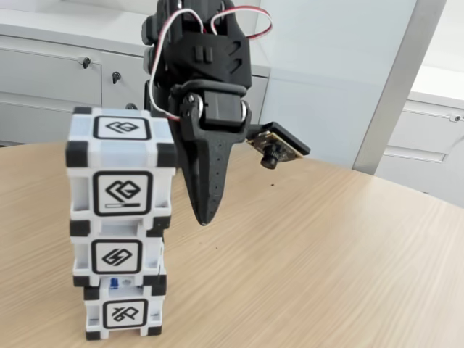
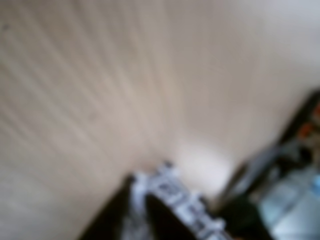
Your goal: Stack cubes from left to right.
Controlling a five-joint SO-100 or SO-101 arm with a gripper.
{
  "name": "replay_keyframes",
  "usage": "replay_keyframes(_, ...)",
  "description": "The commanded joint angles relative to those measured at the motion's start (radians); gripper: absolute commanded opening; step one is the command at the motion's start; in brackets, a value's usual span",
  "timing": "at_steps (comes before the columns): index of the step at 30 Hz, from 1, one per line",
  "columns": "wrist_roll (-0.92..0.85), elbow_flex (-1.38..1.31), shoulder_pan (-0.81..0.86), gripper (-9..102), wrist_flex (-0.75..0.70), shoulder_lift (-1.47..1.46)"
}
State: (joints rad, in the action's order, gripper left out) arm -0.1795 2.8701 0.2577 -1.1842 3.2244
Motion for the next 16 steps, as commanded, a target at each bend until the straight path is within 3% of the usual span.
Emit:
replay_keyframes(1, -0.006, -0.017, 0.009, 0, -0.012, 0.055)
replay_keyframes(16, -0.014, -0.014, 0.009, 0, -0.012, 0.055)
